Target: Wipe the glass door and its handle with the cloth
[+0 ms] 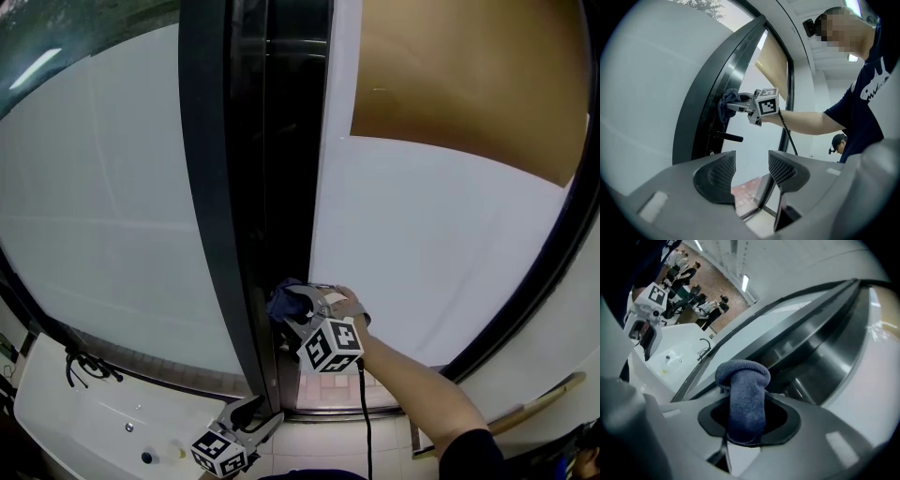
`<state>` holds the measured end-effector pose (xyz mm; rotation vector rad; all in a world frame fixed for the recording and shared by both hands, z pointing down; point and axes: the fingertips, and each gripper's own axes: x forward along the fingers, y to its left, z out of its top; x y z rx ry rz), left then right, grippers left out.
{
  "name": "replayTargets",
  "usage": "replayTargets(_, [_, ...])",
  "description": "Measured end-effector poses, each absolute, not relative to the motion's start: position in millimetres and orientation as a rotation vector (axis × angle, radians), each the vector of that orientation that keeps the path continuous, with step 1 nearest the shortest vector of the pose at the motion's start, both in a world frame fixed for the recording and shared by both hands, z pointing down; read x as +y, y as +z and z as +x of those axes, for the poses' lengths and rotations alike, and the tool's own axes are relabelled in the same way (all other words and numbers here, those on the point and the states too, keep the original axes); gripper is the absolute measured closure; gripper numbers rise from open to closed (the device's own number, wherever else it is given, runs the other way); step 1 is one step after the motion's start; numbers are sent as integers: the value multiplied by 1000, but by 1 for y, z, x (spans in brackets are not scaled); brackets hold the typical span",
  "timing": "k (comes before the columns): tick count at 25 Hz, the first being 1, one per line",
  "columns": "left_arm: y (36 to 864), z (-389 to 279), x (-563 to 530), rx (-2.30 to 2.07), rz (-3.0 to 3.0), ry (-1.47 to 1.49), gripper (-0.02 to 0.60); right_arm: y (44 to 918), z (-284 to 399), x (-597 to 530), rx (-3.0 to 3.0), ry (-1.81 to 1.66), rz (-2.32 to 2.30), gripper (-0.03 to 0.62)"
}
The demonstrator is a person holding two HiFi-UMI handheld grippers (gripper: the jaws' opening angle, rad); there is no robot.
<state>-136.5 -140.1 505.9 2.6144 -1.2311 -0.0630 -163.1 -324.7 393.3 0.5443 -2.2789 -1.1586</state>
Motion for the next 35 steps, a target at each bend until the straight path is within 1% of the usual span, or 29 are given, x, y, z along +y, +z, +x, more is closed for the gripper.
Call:
replayTargets(6, [512,-140,-144,-1221,2611,-61,367,413,-168,-330,-1780,-1590,476,461])
replayTargets(10, [510,-133,-147,-1197,2627,-61,367,416,-158,-329,-1612,-1708,471,461])
replayTargets(25, [508,-111,-146,-1137,2664,-44,367,416,-68,-358,-1535,-1583,546,461])
replayTargets(35, [504,-90,-148,-1094,2700,-18,366,408,38,-374,-1481,-1489,685,461])
